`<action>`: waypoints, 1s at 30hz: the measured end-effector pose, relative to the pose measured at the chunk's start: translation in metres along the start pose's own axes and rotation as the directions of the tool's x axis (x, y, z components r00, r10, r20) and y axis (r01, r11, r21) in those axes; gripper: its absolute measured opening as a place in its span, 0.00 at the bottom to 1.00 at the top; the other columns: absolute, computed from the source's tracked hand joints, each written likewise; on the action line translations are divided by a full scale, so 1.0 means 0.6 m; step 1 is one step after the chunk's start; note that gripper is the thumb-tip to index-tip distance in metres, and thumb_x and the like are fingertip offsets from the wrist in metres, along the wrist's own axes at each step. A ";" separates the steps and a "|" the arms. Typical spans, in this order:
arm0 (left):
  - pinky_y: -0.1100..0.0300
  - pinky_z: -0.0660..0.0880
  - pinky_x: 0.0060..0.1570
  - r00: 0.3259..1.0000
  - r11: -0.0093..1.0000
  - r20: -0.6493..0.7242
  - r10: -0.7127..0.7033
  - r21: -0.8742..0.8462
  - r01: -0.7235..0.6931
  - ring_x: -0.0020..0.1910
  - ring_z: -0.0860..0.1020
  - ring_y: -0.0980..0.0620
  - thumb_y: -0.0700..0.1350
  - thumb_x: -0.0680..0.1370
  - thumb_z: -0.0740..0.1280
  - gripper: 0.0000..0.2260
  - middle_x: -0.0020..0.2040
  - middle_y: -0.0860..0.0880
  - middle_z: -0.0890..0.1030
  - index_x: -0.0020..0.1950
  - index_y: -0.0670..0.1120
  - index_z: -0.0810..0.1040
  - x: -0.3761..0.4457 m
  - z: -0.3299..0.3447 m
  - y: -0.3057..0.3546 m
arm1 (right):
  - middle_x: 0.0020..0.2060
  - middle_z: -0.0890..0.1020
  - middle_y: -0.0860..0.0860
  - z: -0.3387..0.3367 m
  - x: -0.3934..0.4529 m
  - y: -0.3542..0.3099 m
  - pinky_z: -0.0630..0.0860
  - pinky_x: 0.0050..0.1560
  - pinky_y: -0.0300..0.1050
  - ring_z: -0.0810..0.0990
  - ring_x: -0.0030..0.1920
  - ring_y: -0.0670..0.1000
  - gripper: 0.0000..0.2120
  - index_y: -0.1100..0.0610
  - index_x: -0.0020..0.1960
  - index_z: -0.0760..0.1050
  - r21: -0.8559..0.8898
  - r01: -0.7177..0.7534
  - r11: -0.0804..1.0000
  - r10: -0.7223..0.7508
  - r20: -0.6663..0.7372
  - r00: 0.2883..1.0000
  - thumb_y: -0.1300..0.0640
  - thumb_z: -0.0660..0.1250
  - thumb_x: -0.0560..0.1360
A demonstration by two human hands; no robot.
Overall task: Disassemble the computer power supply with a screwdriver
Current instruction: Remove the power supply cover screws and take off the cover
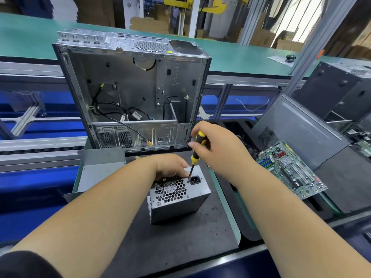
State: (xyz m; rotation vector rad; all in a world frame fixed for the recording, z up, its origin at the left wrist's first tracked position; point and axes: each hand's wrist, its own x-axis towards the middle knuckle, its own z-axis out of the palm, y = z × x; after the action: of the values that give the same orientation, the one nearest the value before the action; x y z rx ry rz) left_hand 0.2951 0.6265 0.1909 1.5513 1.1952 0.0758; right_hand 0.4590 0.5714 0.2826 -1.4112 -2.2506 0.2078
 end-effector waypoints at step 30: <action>0.56 0.75 0.45 0.999 0.995 0.021 0.030 -0.095 -0.028 0.38 0.80 0.51 0.40 0.79 0.67 0.15 0.37 0.51 0.85 0.35 0.51 0.84 0.004 0.001 -0.005 | 0.37 0.79 0.45 -0.006 0.010 0.015 0.68 0.33 0.42 0.75 0.37 0.45 0.09 0.48 0.49 0.68 -0.084 -0.057 0.995 0.063 0.069 0.996 0.46 0.67 0.78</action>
State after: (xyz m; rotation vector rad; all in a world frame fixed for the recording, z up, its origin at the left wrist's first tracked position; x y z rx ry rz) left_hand 0.2948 0.6271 0.1874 1.4834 1.1357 0.1324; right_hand 0.4657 0.5804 0.2845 -1.5383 -2.2996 0.1908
